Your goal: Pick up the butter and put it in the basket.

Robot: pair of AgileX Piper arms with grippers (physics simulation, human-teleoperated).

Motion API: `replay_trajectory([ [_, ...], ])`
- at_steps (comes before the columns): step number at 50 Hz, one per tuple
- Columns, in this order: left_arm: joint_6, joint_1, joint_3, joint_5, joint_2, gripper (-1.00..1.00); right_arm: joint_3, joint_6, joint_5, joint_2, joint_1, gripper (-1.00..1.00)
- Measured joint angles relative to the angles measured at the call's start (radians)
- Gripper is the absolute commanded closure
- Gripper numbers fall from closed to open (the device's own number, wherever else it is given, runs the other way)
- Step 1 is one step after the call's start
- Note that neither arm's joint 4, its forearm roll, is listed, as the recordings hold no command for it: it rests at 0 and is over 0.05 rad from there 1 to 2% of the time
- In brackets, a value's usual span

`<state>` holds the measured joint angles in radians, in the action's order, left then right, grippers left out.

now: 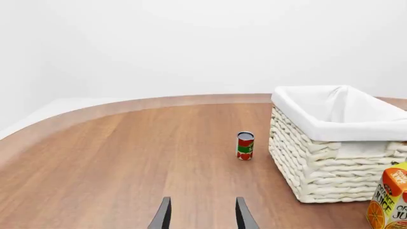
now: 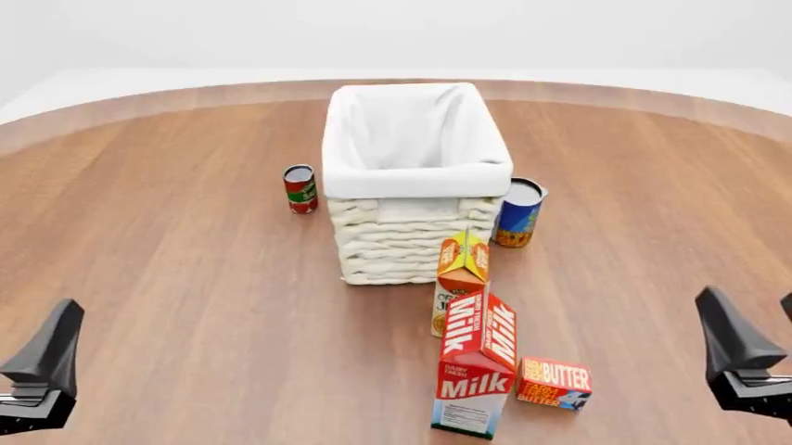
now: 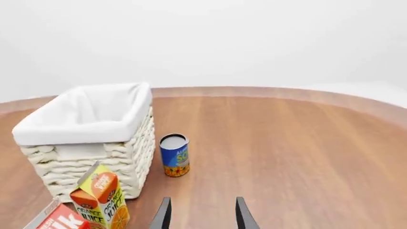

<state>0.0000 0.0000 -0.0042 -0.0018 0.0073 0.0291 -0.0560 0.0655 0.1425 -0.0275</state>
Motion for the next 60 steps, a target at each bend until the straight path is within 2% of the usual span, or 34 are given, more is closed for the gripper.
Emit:
replay_trajectory([
  [11,0.0,0.0,0.0,0.0,0.0,-1.0,0.065,0.0,0.0,0.062,-0.036,-1.0],
  [30,0.0,0.0,0.0,0.0,0.0,-1.0,0.168,0.11,-0.007,0.167,-0.107,-1.0],
  [60,0.0,0.0,0.0,0.0,0.0,-1.0,0.328,0.268,-0.203,0.162,-0.165,-1.0],
])
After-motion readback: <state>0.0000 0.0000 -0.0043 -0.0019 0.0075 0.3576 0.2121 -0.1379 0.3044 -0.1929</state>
